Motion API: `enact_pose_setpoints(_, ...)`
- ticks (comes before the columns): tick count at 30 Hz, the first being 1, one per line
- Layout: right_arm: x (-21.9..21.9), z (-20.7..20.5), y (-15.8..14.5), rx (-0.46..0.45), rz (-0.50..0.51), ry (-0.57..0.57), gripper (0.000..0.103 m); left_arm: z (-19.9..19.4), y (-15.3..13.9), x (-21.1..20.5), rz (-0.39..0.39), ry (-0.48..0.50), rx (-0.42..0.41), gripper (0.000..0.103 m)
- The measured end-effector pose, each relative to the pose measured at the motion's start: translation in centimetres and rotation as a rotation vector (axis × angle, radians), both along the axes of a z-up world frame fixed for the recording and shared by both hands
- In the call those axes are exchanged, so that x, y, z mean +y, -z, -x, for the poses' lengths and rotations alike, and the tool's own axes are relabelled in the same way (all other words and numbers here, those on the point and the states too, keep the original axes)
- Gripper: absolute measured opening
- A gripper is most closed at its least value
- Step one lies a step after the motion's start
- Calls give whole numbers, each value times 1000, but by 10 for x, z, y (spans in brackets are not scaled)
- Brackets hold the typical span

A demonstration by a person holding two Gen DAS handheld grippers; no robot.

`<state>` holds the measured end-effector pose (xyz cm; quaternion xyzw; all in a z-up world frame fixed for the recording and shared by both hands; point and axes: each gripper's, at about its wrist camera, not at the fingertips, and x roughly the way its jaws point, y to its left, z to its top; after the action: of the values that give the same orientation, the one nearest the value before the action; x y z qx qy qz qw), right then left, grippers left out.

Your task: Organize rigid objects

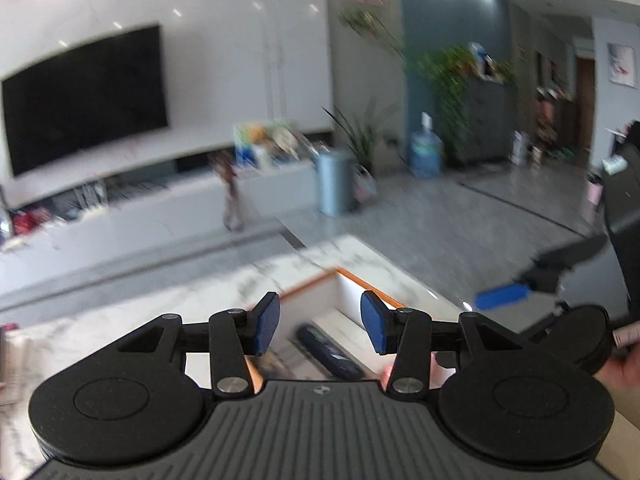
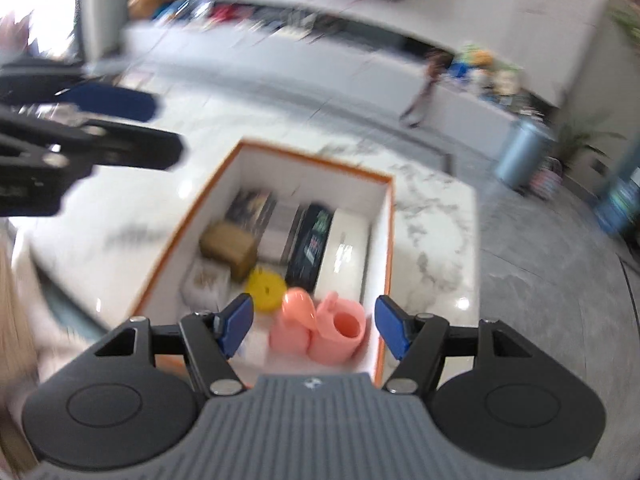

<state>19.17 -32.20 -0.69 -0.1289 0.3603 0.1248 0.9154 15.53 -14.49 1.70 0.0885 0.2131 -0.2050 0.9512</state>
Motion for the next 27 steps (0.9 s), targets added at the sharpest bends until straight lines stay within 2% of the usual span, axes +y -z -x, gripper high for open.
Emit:
enact_pose_setpoints(5,13,39,-15,-52,-178,148,71,36,-10,10,-20,-87,-115,55)
enact_pose_setpoints(7,19,55,-18,-67,-207,183,72,46,-8,11,-23,-115,-130,60)
enact_pose_setpoints(9,28,69,-21,-96,-208,214,77,55,-4,13,-22,-144,-141,71)
enact_pose_setpoints(10,32,78,-21,-112,-211,223,79,59,-1,15,-17,-156,-142,71)
enact_pose_setpoints(13,41,101,-23,-139,-231,226,79,67,6,24,8,-182,-131,74)
enact_pose_setpoints(16,47,117,-20,-183,-227,269,81,72,15,29,-9,-208,-134,76)
enact_pose_setpoints(18,50,123,-15,-204,-218,305,81,77,17,36,-19,-232,-141,83)
enact_pose_setpoints(20,52,126,-8,-211,-211,331,81,81,22,40,-15,-258,-134,86)
enact_pose_setpoints(23,52,129,6,-202,-245,372,81,78,32,47,-1,-267,-83,88)
enact_pose_setpoints(27,56,134,27,-178,-260,394,81,77,49,49,-28,-277,-1,88)
